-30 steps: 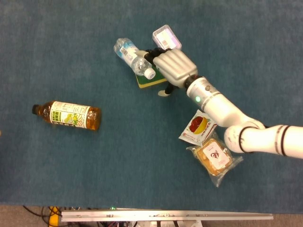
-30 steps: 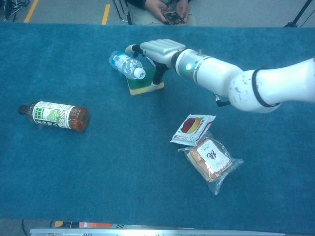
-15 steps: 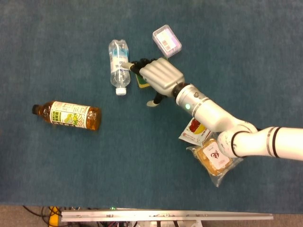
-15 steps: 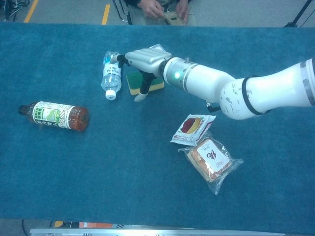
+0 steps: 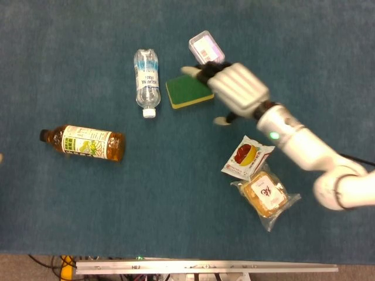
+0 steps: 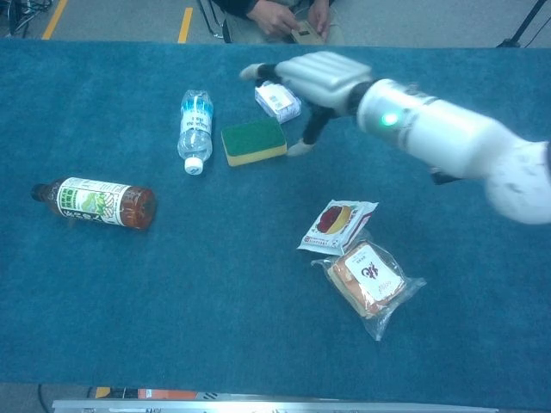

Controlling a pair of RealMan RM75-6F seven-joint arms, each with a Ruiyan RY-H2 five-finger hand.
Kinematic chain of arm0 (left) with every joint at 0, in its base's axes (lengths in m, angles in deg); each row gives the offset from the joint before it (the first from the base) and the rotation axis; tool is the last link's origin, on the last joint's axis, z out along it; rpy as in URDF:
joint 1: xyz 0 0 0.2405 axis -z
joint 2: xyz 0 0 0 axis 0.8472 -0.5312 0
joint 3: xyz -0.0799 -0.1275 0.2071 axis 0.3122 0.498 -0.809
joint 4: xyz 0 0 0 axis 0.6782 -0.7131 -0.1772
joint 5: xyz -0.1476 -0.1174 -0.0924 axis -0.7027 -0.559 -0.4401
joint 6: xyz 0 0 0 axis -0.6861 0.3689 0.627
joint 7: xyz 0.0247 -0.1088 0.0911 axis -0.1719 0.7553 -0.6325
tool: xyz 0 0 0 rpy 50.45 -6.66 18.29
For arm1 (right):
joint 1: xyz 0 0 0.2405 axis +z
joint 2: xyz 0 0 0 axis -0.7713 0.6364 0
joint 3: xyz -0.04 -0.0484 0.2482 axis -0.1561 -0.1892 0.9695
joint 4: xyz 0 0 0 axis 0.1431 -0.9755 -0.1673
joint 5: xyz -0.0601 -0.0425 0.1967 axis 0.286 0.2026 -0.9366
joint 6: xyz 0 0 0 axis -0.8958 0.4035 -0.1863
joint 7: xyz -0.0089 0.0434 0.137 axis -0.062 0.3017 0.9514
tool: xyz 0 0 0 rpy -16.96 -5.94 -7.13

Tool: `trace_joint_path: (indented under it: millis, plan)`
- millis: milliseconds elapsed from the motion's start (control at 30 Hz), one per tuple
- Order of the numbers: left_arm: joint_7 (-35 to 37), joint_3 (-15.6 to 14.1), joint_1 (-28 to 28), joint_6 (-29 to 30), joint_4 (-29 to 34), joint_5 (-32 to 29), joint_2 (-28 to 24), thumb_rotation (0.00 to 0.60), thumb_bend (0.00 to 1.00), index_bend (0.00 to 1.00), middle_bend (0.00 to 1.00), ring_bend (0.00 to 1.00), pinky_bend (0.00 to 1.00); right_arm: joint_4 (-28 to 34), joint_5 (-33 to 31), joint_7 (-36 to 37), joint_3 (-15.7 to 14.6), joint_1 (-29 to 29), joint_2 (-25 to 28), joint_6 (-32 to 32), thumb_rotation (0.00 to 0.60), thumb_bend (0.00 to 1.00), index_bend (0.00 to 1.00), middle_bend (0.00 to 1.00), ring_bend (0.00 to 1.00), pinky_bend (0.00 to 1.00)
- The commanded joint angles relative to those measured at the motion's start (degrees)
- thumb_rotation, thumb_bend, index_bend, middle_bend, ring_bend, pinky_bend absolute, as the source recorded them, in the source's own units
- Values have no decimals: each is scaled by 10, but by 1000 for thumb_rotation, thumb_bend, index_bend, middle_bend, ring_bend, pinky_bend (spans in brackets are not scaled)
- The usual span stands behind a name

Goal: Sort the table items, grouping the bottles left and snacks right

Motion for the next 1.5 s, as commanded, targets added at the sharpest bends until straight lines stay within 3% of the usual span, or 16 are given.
trace_joint_path:
  millis: [33, 467, 667, 933, 1167, 1500]
  plan:
    - [1, 7, 14, -14, 0, 1, 3, 600, 257, 66, 123, 65, 207, 54, 15, -13, -26, -38, 58, 38, 600, 71, 37, 176, 162, 295]
    - [-11, 37, 91, -84, -8, 8, 33, 600, 257, 80, 146, 66, 207, 165, 84, -31, -99, -123, 182, 101, 600, 72, 37, 199, 162, 296]
    - [-30, 48, 124, -125, -14, -6, 57, 600, 257, 81, 146, 66, 207, 162, 103, -31, -110, -150, 192, 115, 600, 71, 37, 202, 162, 296]
    - [-51, 36, 110, -107, -5, -13, 53, 600, 257, 81, 146, 67, 207, 64, 58, -29, -62, -98, 108, 34, 600, 71, 37, 202, 162, 296]
    - [-53, 13, 67, -55, 8, -3, 22, 600, 257, 81, 144, 67, 207, -77, 2, -40, -14, -20, -19, -45, 600, 72, 37, 202, 162, 296]
    - [-28, -13, 12, 17, -2, 17, 0, 600, 257, 81, 143, 67, 207, -257, -67, -44, 22, 65, -158, -122, 600, 72, 40, 208, 162, 296]
